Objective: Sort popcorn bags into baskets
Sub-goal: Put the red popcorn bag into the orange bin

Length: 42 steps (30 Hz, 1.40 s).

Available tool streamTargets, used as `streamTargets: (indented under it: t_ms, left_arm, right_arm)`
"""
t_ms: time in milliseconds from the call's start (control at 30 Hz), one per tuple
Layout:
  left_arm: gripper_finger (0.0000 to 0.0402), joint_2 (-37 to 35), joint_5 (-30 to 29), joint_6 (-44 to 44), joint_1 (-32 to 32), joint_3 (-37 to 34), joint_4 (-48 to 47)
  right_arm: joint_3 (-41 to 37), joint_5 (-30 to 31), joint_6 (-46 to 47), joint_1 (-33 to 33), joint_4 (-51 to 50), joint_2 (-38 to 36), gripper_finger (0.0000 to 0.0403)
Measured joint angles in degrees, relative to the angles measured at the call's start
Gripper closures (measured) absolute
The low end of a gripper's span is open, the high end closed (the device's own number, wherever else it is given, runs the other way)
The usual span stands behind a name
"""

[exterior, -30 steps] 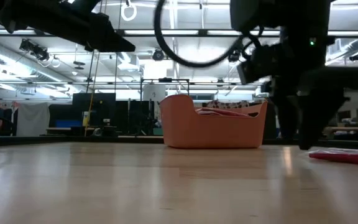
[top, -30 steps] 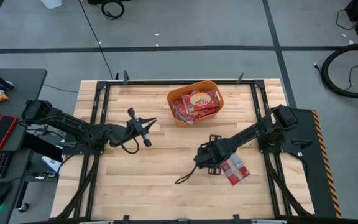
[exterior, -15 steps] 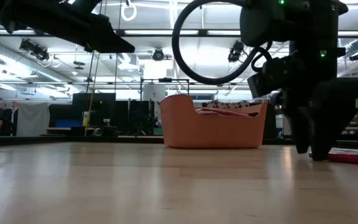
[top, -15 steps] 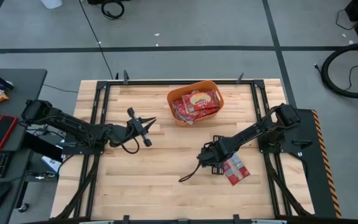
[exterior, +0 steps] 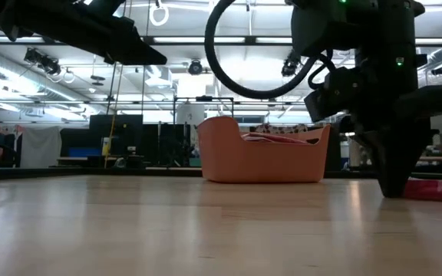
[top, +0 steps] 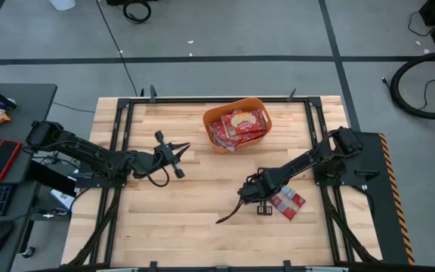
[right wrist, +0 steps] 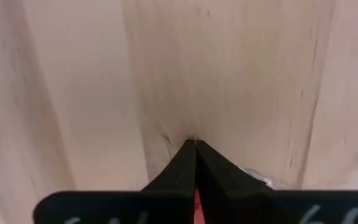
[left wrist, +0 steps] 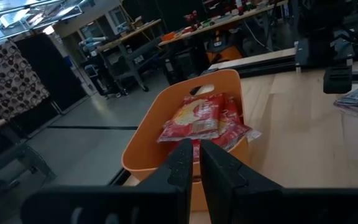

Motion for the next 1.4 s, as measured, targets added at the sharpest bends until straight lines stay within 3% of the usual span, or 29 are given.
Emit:
streamTargets:
  t_ms: [367, 667, 833, 967, 1133, 1400]
  left_arm:
    - [0.0367, 0.0, 0.9, -0.02, -0.04, 0.0, 0.04]
    - [0.0367, 0.0, 0.89, -0.3, -0.04, 0.0, 0.04]
    - [0.0367, 0.0, 0.91, -1.11, -0.04, 0.0, 0.04]
    - [0.0367, -0.01, 0.93, -1.18, -0.04, 0.0, 0.04]
    - [0.0367, 0.0, 1.28, -1.16, -0.01, 0.0, 0.07]
    - [0.0367, 0.0, 1.28, -1.14, 0.02, 0.0, 0.09]
  right_arm:
    - [10.21, 4.21, -5.09, 0.31, -13.68, 0.25, 0.0398]
    - [24.65, 20.51, -13.08, -0.01, -26.39, 0.07, 0.0399]
    - [32.47, 28.56, -18.88, -1.53, -28.0, -1.93, 0.0399]
    - [34.08, 34.04, -24.26, -3.93, -22.65, -6.99, 0.0399]
    - [30.66, 34.45, -33.85, -8.44, -6.22, -15.04, 0.0399]
    - [14.75, 27.82, -49.13, -18.62, 29.18, -25.44, 0.04]
